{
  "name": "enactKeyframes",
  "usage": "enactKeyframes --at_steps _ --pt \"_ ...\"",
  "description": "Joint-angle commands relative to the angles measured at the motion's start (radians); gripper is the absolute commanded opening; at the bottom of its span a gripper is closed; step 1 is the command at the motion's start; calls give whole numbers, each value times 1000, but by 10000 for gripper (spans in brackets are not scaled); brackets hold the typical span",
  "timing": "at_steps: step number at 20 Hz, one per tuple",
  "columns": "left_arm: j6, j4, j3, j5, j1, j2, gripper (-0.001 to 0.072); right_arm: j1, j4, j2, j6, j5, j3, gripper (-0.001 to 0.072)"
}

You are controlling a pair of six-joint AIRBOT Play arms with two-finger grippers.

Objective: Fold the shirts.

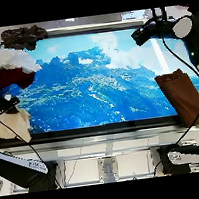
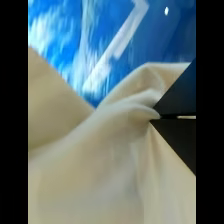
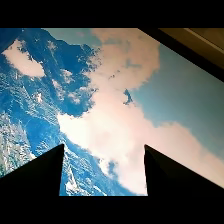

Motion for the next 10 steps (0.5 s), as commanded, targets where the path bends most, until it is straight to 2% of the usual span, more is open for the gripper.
enactKeyframes --at_steps 1,4,7,10 --pt "122 -356 76 -4 -53 29 8 1 81 1 1 23 1 553" --pt "210 -597 194 -34 -210 67 8 1 140 1 1 65 2 553" --pt "265 -692 280 -97 -423 71 8 1 129 1 36 148 2 552" --pt "320 -737 283 -90 -653 70 8 1 20 1 87 301 2 552"
